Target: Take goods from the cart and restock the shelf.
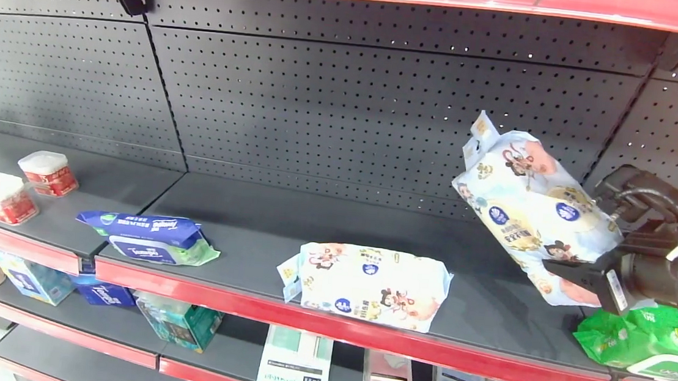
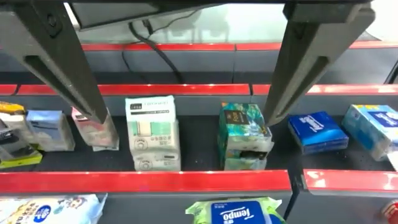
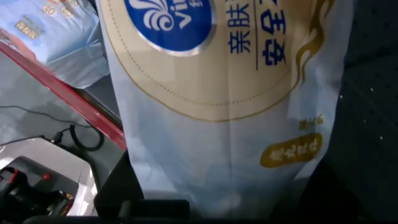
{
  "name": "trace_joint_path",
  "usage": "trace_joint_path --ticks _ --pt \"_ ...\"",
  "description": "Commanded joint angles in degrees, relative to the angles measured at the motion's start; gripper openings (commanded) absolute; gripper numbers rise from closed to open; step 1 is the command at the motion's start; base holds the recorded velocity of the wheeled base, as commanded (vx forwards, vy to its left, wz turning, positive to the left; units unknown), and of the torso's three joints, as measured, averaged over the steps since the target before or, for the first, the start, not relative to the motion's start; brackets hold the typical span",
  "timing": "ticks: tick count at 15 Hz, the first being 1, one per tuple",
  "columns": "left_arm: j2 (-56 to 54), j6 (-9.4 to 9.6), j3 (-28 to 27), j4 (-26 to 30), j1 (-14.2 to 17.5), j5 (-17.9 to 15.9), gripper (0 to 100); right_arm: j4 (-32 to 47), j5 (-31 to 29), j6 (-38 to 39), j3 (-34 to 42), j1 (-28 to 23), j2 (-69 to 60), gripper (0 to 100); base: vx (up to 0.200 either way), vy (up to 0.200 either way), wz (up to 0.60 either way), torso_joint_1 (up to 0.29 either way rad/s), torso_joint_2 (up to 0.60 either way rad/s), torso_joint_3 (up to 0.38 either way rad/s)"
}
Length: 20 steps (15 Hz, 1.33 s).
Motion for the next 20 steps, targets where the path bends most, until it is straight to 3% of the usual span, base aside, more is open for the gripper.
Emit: trace_joint_path --ticks 1,3,6,12,16,18,20 --pt "0.13 -0.19 -0.16 -0.04 0.10 0.05 100 0.02 2.30 -2.51 -3.46 -0.01 6.33 0 0.000 0.000 0.00 0.000 0.00 0.000" --pt "0.13 -2.47 -1.30 0.05 0.89 0.14 100 0.02 5.38 -7.26 -5.74 -0.36 10.54 0 0.000 0.000 0.00 0.000 0.00 0.000" --pt "0.13 -3.26 -0.77 0.40 6.52 0.32 100 -0.07 7.05 -10.25 -8.03 0.08 15.82 0 0.000 0.000 0.00 0.000 0.00 0.000" --pt "0.13 -3.35 0.28 -1.71 6.69 1.46 100 0.02 10.47 -14.03 -12.25 1.57 22.59 0 0.000 0.000 0.00 0.000 0.00 0.000" --pt "0.13 -3.44 1.60 -3.64 8.28 7.35 100 -0.16 10.39 -13.59 -12.25 2.63 23.73 0 0.000 0.000 0.00 0.000 0.00 0.000" --pt "0.13 -3.09 1.86 -4.52 8.54 13.94 100 -0.16 10.39 -13.68 -12.34 2.63 23.73 0 0.000 0.000 0.00 0.000 0.00 0.000" --pt "0.13 -3.79 2.30 -5.14 8.80 17.46 100 -0.16 10.39 -13.68 -12.34 2.63 23.73 0 0.000 0.000 0.00 0.000 0.00 0.000"
